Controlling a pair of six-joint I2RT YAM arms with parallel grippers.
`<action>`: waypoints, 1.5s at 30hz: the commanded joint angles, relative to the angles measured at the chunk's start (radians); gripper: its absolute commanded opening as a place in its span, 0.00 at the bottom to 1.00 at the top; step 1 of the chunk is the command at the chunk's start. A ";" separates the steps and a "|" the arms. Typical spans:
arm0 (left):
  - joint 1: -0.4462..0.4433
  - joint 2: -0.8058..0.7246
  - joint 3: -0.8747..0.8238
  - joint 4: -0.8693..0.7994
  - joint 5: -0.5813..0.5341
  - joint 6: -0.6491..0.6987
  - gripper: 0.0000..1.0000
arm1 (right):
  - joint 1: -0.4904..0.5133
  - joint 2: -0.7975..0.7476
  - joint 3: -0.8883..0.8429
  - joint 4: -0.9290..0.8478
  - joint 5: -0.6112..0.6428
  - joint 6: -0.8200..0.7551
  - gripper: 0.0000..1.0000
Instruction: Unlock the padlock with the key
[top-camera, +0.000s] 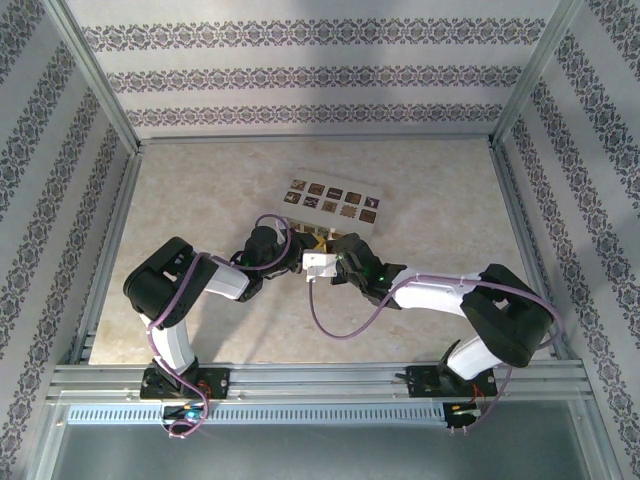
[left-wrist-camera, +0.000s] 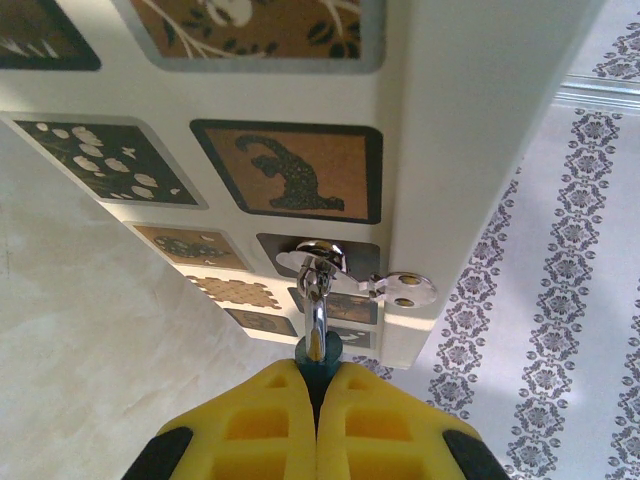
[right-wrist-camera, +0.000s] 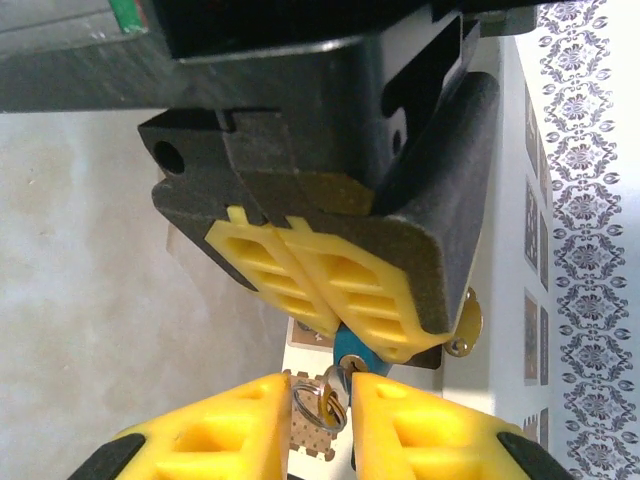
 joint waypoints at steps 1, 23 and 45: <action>-0.012 -0.042 0.030 0.050 0.002 0.002 0.00 | -0.010 0.018 0.002 0.043 0.002 0.023 0.23; -0.012 -0.050 0.024 0.053 0.000 -0.001 0.00 | -0.022 0.053 -0.034 0.152 0.047 0.064 0.09; -0.012 -0.060 0.001 0.061 -0.014 0.002 0.00 | 0.020 0.052 -0.047 0.320 0.075 0.344 0.00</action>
